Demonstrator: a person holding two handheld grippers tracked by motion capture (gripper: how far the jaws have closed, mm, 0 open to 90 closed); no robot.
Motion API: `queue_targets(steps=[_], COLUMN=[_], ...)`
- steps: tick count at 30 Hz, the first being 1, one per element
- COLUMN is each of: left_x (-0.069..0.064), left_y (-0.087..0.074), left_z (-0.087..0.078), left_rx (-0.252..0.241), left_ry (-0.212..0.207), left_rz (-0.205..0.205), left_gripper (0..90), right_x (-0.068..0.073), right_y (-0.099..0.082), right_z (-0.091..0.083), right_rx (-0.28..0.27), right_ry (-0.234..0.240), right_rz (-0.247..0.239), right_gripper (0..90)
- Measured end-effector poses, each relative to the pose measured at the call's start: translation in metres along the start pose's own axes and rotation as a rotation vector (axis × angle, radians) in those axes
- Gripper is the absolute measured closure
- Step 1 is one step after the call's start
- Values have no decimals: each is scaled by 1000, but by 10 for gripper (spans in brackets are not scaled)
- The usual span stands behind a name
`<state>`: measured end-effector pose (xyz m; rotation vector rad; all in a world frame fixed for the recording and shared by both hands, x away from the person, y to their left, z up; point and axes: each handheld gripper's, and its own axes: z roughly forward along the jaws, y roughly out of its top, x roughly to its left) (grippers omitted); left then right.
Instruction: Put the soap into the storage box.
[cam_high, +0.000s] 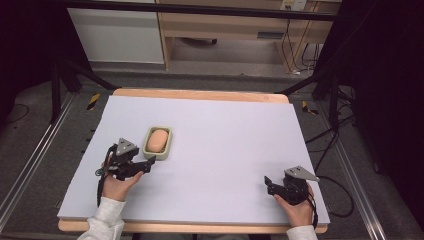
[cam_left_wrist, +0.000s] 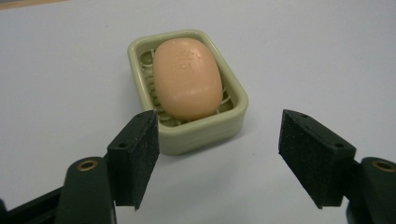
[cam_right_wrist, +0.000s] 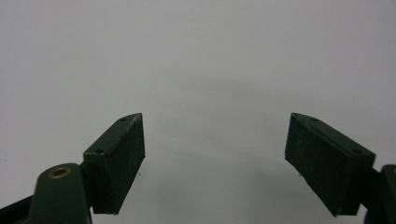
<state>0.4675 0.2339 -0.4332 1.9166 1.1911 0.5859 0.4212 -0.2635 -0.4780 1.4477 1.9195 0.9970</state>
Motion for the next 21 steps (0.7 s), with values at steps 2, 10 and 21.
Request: queue_targets(steps=[2, 10, 21], left_x=[1, 8, 32], left_y=[-7, -27, -53], left_z=[-4, -13, -21], left_rx=[-1, 38, 82], left_ry=[1, 9, 67], left_rz=[-5, 2, -17], left_gripper=[272, 217, 190], right_x=[-2, -6, -13], right_y=[-1, -4, -7], right_z=[1, 0, -2], right_rx=[3, 15, 22], right_ry=[-9, -28, -57], right_rz=[-8, -4, -3], right_gripper=[194, 171, 154])
